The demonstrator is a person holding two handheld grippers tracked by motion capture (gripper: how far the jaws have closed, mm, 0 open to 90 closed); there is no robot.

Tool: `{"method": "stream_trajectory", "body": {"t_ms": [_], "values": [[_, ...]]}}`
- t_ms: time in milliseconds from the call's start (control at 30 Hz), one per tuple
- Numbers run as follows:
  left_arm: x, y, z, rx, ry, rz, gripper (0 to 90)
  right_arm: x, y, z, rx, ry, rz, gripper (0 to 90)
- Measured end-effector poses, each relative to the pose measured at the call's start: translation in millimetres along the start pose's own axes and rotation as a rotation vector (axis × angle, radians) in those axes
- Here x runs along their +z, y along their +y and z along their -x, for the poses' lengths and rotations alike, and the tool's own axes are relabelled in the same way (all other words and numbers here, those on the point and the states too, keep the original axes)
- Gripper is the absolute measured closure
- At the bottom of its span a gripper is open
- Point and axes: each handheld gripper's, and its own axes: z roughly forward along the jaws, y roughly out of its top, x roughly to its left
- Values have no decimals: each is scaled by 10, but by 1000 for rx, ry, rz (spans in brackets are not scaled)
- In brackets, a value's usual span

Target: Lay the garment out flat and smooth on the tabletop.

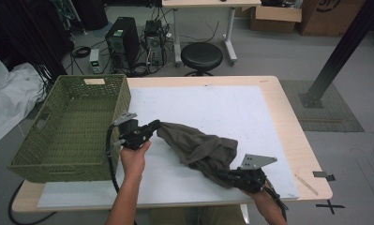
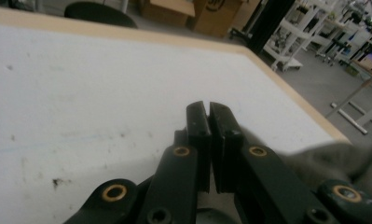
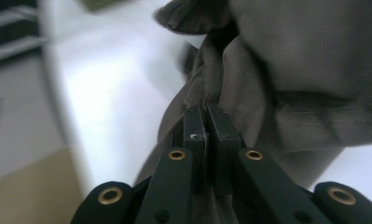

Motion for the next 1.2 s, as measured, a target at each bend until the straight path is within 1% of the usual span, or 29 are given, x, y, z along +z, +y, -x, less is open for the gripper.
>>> {"method": "stream_trajectory", "body": {"t_ms": [67,100,133,167,200,233,267,300,333,367,400,433,467,533,567,600,633,667,700,733,833,867,900,933,1000,1067,1133,1167,1200], "values": [[-8,43,23,-1,-8,20,877,-62,-3,-51,-20,0,-11,869],[13,56,42,2,-12,20,877,-99,-8,-57,-24,-22,-8,831],[45,63,64,9,-15,13,876,-147,-9,-53,-18,-63,10,728],[85,63,86,16,-17,5,876,-198,4,-33,-7,-96,27,677],[128,58,106,20,-18,-3,876,-251,31,-27,-23,-139,54,595],[169,51,120,20,-19,-8,875,-292,71,-35,-46,-183,90,525],[216,42,132,14,-25,-11,875,-322,123,-50,-72,-211,123,494],[240,38,138,14,-26,-12,875,-338,199,-90,-115,-241,153,444],[268,34,143,12,-28,-14,875,-335,249,-122,-141,-256,175,400],[291,32,147,12,-29,-15,875,-313,319,-167,-169,-254,195,393],[313,32,148,14,-25,-17,875,-268,393,-217,-197,-235,203,377],[323,34,145,15,-26,-19,874,-175,487,-294,-242,-230,191,341],[336,35,141,14,-27,-18,874,-101,540,-340,-278,-240,175,330],[353,37,131,13,-25,-19,874,121,663,-407,-367,-294,112,362],[360,37,125,12,-24,-19,874,234,707,-389,-393,-318,72,476],[365,37,117,11,-21,-20,873,333,729,-335,-409,-337,13,643],[368,38,113,13,-20,-20,873,415,731,-227,-406,-344,-59,826],[370,36,108,16,-17,-20,873,427,718,-151,-401,-349,-62,847],[376,34,105,19,-15,-18,872,406,694,-32,-374,-363,-39,859],[382,30,102,22,-12,-18,872,356,667,97,-330,-396,-13,864],[411,17,97,32,11,-9,857,96,571,540,-172,-568,65,865],[425,14,103,32,24,-3,800,4,537,679,-120,-640,80,865],[437,11,113,29,46,4,705,-74,502,816,-64,-708,82,865],[446,8,121,25,59,4,610,-136,471,947,-12,-757,71,864],[463,-7,137,26,78,-1,519,-195,419,1156,39,-843,0,860],[479,-36,148,40,92,-25,476,-193,387,1257,52,-881,-77,853],[487,-94,155,48,92,-49,444,-203,356,1306,60,-909,-126,743],[491,-122,159,55,91,-59,442,-239,347,1286,63,-929,-107,707],[505,-160,162,68,90,-78,442,-269,344,1262,71,-926,-78,682]]}}
